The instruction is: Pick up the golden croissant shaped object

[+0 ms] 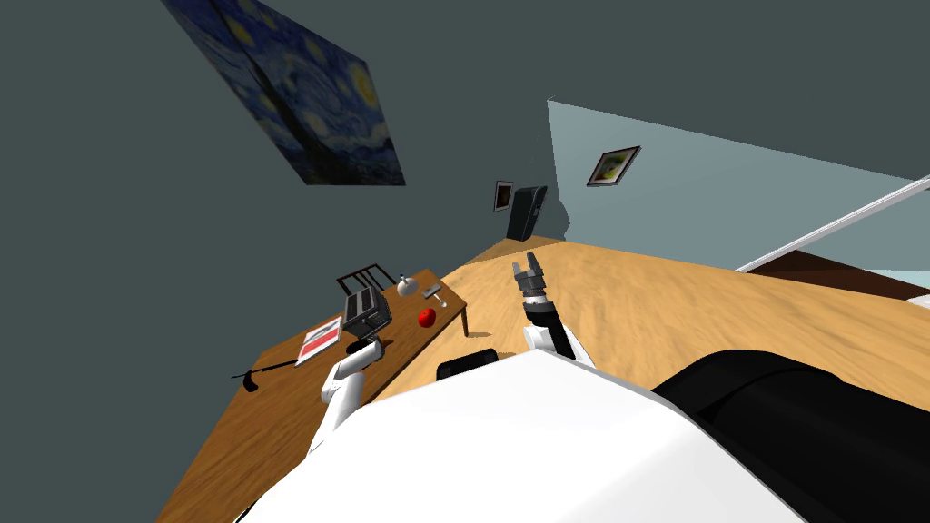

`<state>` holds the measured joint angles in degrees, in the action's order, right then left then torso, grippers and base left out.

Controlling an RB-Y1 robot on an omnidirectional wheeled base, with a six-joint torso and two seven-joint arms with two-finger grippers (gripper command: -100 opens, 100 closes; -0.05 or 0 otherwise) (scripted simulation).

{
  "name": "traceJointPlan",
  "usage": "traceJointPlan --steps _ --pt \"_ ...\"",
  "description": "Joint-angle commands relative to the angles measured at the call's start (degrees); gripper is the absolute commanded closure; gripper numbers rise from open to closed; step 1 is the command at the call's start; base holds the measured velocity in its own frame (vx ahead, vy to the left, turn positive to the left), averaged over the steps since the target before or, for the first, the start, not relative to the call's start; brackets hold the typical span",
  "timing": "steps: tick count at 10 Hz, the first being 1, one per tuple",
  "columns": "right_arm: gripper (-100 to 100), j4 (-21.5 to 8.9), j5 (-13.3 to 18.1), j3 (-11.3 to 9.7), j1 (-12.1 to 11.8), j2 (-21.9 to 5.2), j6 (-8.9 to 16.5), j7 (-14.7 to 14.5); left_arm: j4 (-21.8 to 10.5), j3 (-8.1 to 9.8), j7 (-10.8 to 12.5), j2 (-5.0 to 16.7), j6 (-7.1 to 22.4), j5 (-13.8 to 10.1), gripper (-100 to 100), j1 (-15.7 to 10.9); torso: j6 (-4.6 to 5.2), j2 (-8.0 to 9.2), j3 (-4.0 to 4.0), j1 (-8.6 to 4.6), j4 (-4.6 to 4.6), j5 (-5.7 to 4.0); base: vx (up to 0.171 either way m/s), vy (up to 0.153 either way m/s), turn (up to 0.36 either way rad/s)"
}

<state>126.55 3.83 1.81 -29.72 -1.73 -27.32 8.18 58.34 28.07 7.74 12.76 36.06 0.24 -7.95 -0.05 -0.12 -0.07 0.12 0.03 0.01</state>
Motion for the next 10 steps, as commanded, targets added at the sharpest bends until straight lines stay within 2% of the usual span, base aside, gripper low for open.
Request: traceJointPlan --steps 1,2,3,4,7,8,9,10 --pt "0 0.0 0.0 0.0 0.0 0.0 0.0 0.0 -1.61 0.13 -0.09 0.14 0.63 -0.28 -100 -0.54 0.0 0.0 0.0 0.0 0.0 0.0 0.029 0.012 -0.013" --pt "0 0.0 0.0 0.0 0.0 0.0 0.0 0.0 -0.83 0.08 -0.06 0.1 0.53 -0.23 -100 -0.29 -0.01 0.05 0.02 -0.04 -0.01 -0.01 0.011 0.005 -0.002" --pt "0 0.0 0.0 0.0 0.0 0.0 0.0 0.0 -0.91 0.09 -0.09 0.11 0.63 -0.27 0 -0.31 -0.01 0.11 0.06 -0.07 -0.02 -0.02 0.0 0.0 0.0" --pt "0 0.0 0.0 0.0 0.0 0.0 0.0 0.0 -2.43 -0.34 0.03 -0.05 -1.24 -0.25 -100 -0.04 -0.01 0.15 0.09 -0.09 -0.03 -0.02 0.042 0.023 0.035" --pt "0 0.0 0.0 0.0 0.0 0.0 0.0 0.0 -4.73 -0.98 0.21 -0.29 -4.05 -0.23 -100 0.37 -0.01 -0.05 -0.03 0.03 0.01 0.0 0.069 0.033 0.028" --pt "0 0.0 0.0 0.0 -0.01 0.0 0.0 0.0 -4.24 -0.85 0.14 -0.22 -3.36 -0.28 -100 0.31 -0.01 -0.1 -0.06 0.04 0.02 0.01 0.038 0.015 0.004" --pt "0 0.0 0.0 0.0 0.0 0.0 0.0 0.0 -4.3 -0.87 0.15 -0.23 -3.57 -0.28 100 0.34 0.0 0.0 0.0 -0.02 0.0 -0.01 0.0 0.0 0.0" --pt "0 0.0 0.0 0.0 0.0 0.0 0.0 0.0 -4.37 -0.88 0.15 -0.31 -3.49 -0.28 100 0.42 0.02 0.09 0.07 -0.06 -0.07 -0.06 0.0 0.0 0.0"
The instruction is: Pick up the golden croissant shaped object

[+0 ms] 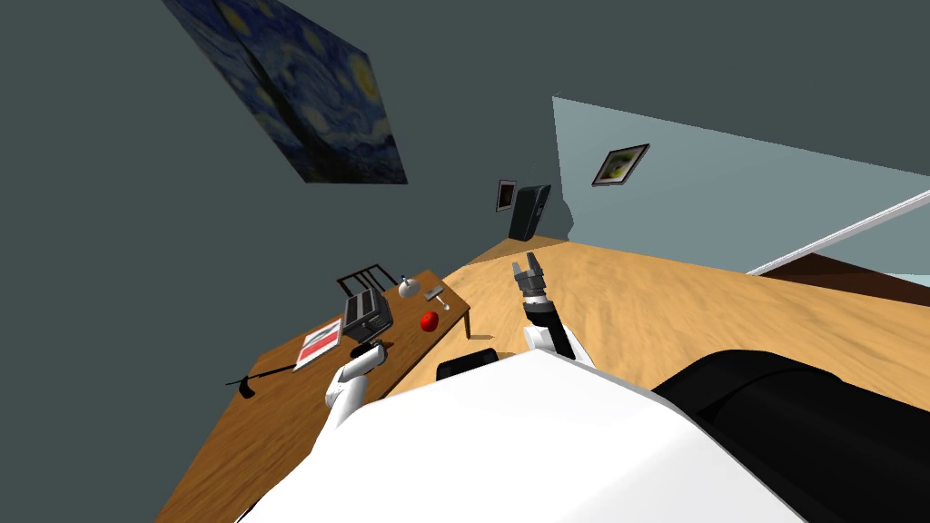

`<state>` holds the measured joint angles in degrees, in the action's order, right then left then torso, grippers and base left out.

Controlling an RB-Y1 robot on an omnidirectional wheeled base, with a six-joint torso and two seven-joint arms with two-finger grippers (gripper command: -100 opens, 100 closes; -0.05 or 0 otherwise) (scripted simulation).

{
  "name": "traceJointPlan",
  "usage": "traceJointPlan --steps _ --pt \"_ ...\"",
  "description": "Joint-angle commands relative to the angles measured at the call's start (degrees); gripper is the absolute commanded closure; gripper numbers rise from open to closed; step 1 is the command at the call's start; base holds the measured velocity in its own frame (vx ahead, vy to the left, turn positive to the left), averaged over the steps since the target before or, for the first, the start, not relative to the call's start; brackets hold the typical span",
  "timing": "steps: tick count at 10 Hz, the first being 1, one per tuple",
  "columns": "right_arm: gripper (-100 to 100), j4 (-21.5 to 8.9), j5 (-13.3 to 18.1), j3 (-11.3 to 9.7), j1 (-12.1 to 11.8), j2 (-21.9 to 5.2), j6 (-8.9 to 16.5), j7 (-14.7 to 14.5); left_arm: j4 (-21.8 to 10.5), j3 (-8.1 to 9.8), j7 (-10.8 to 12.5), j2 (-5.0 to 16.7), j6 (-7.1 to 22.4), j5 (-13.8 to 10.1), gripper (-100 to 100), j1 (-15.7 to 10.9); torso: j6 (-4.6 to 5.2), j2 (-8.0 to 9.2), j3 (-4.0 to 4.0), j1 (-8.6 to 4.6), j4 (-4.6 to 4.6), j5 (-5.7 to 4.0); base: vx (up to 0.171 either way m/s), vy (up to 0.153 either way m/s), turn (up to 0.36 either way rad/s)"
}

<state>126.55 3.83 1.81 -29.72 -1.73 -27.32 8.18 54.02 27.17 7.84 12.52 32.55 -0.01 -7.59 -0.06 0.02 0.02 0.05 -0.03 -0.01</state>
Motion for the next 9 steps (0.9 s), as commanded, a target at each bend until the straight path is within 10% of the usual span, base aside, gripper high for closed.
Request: traceJointPlan --steps 1,3,4,5,8,9 --pt "0 0.0 0.0 0.0 0.0 0.0 0.0 0.0 0.0 0.0 0.0 0.0 0.0 0.0 100 0.0 0.0 0.0 0.0 0.0 0.0 0.0 0.0 0.0 0.0" --pt "0 0.0 0.0 0.0 0.0 0.0 0.0 0.0 0.0 0.0 0.0 0.0 -0.01 0.0 100 -0.01 -0.01 0.04 0.02 -0.01 0.0 0.0 0.0 0.0 0.0" --pt "0 0.0 0.0 0.0 0.0 0.0 0.0 0.0 0.0 0.0 0.01 -0.01 -0.01 -0.01 0 -0.01 -0.01 0.05 0.03 -0.01 -0.01 -0.01 0.0 0.0 0.0" --pt "0 0.0 0.0 0.0 0.0 0.0 0.0 0.0 1.51 0.45 -0.04 0.15 1.79 0.01 100 -0.33 0.0 0.05 0.03 -0.01 -0.01 -0.01 -0.059 -0.023 -0.048" --pt "0 0.0 0.0 -0.01 0.01 0.01 0.0 0.0 2.77 0.68 -0.12 0.18 2.93 -0.03 100 -0.35 -0.02 0.41 0.24 -0.2 -0.09 -0.07 -0.07 -0.03 -0.018" --pt "0 0.0 0.0 0.0 0.01 0.0 0.0 0.0 2.93 0.71 -0.15 0.18 3.25 -0.04 0 -0.35 -0.02 0.29 0.17 -0.13 -0.07 -0.06 -0.007 -0.004 0.002"
